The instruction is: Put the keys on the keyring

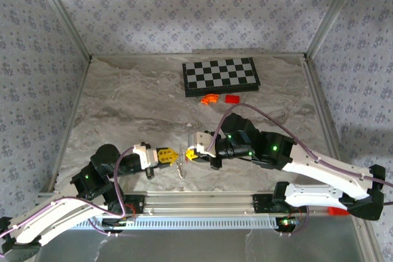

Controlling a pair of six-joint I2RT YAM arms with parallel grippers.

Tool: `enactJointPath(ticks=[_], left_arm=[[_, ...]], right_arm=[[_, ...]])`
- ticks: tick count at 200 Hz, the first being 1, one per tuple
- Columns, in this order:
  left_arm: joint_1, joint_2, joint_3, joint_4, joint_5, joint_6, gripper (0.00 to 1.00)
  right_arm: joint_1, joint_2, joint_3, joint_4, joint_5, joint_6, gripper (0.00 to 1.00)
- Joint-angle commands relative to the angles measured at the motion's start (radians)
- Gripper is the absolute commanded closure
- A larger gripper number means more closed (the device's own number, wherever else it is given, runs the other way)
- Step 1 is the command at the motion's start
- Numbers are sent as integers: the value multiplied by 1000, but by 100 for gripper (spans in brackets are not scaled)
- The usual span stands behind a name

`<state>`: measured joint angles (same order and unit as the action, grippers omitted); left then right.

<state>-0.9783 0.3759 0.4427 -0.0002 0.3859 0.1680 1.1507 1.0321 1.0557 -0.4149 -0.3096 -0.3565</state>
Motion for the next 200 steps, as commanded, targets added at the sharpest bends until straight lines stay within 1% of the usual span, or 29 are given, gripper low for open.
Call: enactJointPath(ticks=[1,200], left_arm=[[-6,-6,28,23,18,7,100],[-7,-5,31,20,20,12,100]], right_arm=[[7,-2,13,10,-1,-6,100],[7,6,15,28,1,-15,100]])
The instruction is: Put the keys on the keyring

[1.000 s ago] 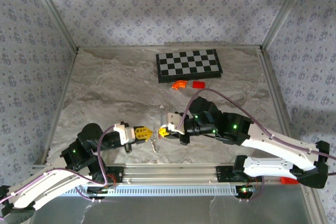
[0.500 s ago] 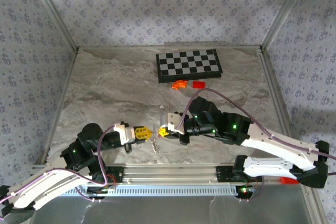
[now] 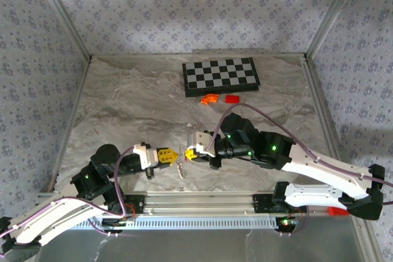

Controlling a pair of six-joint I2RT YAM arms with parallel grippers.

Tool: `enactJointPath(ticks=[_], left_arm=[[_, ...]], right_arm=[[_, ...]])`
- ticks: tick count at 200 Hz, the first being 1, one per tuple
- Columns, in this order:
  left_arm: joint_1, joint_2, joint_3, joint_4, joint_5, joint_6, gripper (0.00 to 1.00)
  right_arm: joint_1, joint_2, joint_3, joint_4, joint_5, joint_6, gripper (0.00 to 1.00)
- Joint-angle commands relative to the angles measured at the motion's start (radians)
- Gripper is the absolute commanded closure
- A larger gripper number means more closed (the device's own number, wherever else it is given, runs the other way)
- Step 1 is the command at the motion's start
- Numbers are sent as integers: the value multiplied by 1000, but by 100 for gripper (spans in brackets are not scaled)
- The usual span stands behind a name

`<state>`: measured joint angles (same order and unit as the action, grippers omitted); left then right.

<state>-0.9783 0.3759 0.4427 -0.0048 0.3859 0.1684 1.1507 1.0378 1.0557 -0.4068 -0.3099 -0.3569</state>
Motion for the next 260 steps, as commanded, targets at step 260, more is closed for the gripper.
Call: enactJointPath(ticks=[260], left_arm=[[-8,-8,31,20,24,13,100]], right_arm=[[-1,-16,15,29,-12,-16,100]])
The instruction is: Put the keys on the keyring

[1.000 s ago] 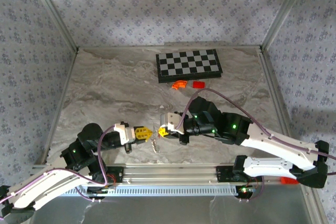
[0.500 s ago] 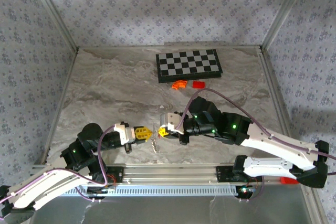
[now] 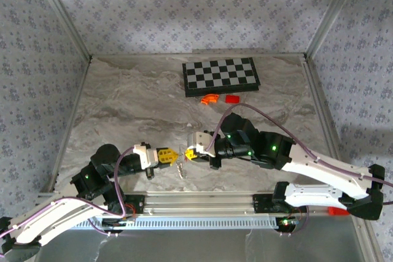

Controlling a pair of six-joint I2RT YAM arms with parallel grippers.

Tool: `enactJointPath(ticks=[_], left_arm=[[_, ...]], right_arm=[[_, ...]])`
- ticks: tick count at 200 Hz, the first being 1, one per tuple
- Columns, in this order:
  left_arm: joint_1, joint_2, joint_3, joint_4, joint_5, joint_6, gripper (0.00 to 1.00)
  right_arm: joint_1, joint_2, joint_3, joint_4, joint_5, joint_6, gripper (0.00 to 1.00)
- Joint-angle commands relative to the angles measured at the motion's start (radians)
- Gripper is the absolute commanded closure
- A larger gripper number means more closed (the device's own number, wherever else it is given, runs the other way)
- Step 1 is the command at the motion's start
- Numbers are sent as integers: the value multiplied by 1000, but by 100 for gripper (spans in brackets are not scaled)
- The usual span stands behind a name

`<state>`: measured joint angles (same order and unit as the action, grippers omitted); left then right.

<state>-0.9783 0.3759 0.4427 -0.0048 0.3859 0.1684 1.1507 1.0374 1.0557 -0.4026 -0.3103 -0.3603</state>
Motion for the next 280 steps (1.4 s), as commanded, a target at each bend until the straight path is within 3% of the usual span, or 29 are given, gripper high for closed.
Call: enactJointPath(ticks=[1,280], left_arm=[[-8,-8,31,21,24,14,100],[-8,-12,30,20,19,11,100]], right_arm=[[-1,-16,15,24,-12,-12,100],[1,13,18,1,-38,-12,100]])
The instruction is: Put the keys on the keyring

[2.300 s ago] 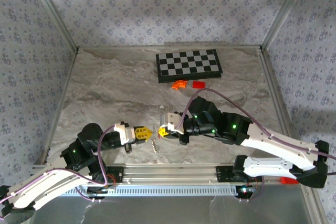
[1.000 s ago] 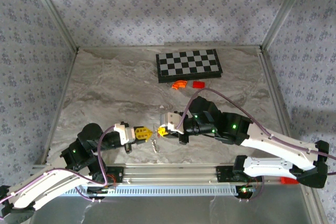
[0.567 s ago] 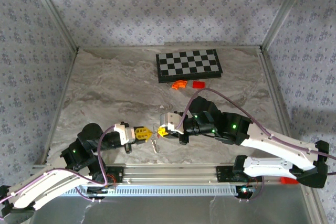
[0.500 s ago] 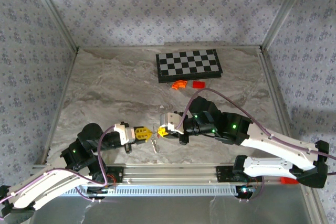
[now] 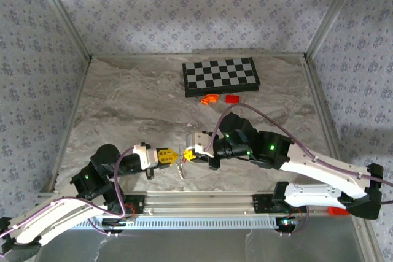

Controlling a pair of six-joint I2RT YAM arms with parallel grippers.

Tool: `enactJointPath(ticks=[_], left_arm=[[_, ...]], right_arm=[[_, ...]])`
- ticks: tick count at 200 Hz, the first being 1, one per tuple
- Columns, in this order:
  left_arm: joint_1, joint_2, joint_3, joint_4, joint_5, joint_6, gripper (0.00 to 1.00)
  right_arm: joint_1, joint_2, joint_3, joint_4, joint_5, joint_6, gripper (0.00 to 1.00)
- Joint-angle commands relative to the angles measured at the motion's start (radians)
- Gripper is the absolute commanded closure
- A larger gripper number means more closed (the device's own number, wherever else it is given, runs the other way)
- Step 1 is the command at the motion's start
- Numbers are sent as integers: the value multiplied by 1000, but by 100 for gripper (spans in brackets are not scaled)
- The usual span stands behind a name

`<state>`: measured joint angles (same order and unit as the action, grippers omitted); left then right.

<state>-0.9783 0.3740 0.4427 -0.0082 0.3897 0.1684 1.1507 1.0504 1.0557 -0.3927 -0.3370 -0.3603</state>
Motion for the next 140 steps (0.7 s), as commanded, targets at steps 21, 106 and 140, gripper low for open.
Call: enactJointPath(ticks=[21,106,140], left_arm=[[-8,-9,29,24,15,13,100],[-8,-4,35,24,19,14,100],[-8,-3,34,25,18,16,100]], right_arm=[[0,-16,12,1,1,-12,100],[-3,-18,12,-8,2,-12,100],[-6,-26,9,1,6,-11,100]])
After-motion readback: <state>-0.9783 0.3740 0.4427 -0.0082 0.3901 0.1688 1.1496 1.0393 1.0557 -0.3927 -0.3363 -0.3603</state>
